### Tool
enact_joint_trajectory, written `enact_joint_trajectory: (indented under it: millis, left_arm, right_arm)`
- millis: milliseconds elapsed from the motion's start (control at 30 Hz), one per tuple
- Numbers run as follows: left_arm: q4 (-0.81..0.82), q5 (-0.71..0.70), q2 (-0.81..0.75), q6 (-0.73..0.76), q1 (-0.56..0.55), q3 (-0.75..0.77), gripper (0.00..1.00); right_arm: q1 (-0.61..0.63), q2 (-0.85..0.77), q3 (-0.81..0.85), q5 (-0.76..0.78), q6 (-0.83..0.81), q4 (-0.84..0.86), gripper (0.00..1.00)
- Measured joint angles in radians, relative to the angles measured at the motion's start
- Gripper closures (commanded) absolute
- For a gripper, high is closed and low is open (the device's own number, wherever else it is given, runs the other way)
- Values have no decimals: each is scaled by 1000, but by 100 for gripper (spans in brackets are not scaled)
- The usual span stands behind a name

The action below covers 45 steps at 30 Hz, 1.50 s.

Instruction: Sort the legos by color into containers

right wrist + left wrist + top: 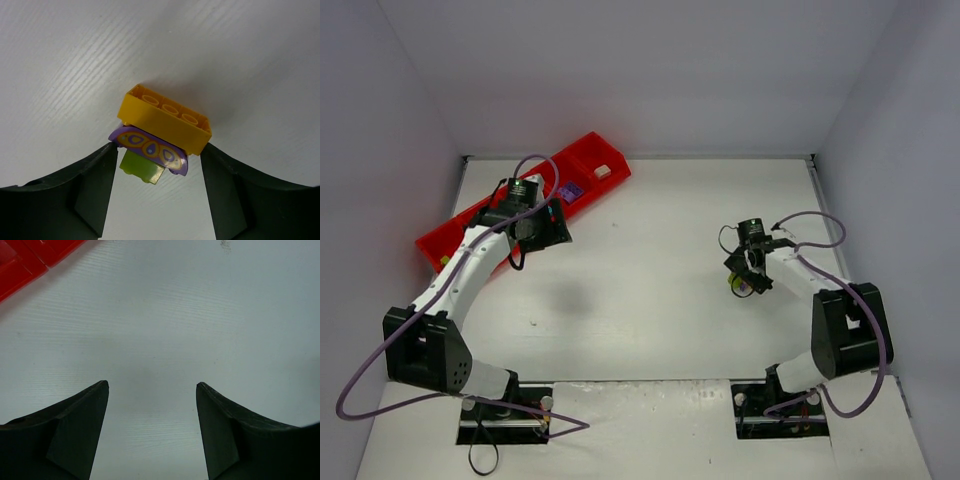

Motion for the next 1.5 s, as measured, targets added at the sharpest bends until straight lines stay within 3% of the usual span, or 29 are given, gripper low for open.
enact_joint_trajectory:
  millis: [200,300,400,667,733,767,867,1067,1133,1300,1367,1500]
  left_arm:
    - [2,16,0,0,0,0,36]
    - [3,20,0,0,0,0,36]
    - [3,22,0,0,-2,-1,36]
    - [2,23,0,0,-6,-2,36]
    - [2,23,0,0,-6,-3,36]
    - [2,23,0,0,-6,-4,36]
    - [3,26,0,0,-6,-14,36]
    - [8,41,0,0,-8,-21,36]
    - [11,42,0,-1,-10,-21,36]
    - [13,48,0,-5,-14,-21,36]
    - [13,48,0,-8,-18,-21,36]
    - [13,48,2,-12,-18,-21,36]
  right_arm:
    - [89,82,74,7,-96,54,51]
    - [168,159,156,-17,-195,81,67]
    - [225,218,213,-66,-289,127,71]
    - [319,255,235,-252,-538,240,68]
    - [324,255,238,-290,-594,250,60]
    - [325,256,239,-303,-620,256,48]
    - [325,255,239,-325,-689,261,34]
    - [325,255,239,-336,-744,260,26]
    - [325,255,239,-337,-749,260,26]
    - [335,237,239,-314,-695,235,37]
    - [343,209,239,-285,-650,227,46]
    - [374,151,238,-231,-550,224,50]
